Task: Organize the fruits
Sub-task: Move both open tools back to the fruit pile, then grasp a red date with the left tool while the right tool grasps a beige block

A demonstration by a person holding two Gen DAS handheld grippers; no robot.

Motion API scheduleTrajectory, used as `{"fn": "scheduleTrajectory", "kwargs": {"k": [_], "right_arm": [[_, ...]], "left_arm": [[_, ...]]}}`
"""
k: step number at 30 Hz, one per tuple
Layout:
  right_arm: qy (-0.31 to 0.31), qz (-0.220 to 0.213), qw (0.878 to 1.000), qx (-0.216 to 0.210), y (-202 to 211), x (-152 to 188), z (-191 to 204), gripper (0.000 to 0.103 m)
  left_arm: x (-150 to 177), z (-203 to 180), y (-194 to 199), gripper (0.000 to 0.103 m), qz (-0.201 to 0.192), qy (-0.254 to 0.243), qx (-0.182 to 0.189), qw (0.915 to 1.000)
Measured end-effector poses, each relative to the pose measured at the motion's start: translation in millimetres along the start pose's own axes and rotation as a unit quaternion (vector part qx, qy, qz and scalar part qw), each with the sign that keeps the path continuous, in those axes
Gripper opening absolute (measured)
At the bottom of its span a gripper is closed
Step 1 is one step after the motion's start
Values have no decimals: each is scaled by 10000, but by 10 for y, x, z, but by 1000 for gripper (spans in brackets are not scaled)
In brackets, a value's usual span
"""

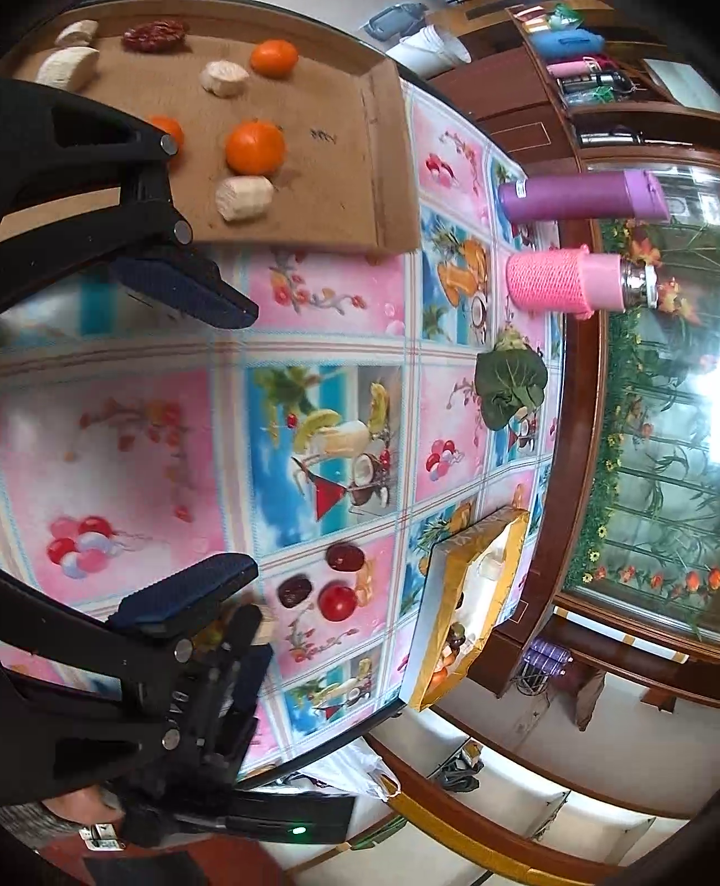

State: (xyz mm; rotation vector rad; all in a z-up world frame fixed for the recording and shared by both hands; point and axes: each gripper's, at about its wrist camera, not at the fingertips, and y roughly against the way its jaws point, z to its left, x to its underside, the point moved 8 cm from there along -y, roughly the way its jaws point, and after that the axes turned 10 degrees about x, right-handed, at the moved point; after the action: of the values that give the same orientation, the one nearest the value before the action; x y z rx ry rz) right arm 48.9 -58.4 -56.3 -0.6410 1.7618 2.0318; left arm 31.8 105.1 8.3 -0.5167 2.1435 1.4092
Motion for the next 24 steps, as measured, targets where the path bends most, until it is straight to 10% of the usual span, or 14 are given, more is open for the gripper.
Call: {"fn": "scheduleTrajectory", "kwargs": {"k": [9,20,24], "right_arm": [[-21,-201,9998,-76,-31,-25,5,51],[95,-221,9996,-167,-21,6,69,45],[155,-230,9995,-135,-22,19,82,37]], "left_arm": [[-355,-383,-867,54,561,-263,306,9976],[-399,-538,-1395,50,754,-618,217,9950],[-388,-592,-1431,21,728,-794,192,9940]]}}
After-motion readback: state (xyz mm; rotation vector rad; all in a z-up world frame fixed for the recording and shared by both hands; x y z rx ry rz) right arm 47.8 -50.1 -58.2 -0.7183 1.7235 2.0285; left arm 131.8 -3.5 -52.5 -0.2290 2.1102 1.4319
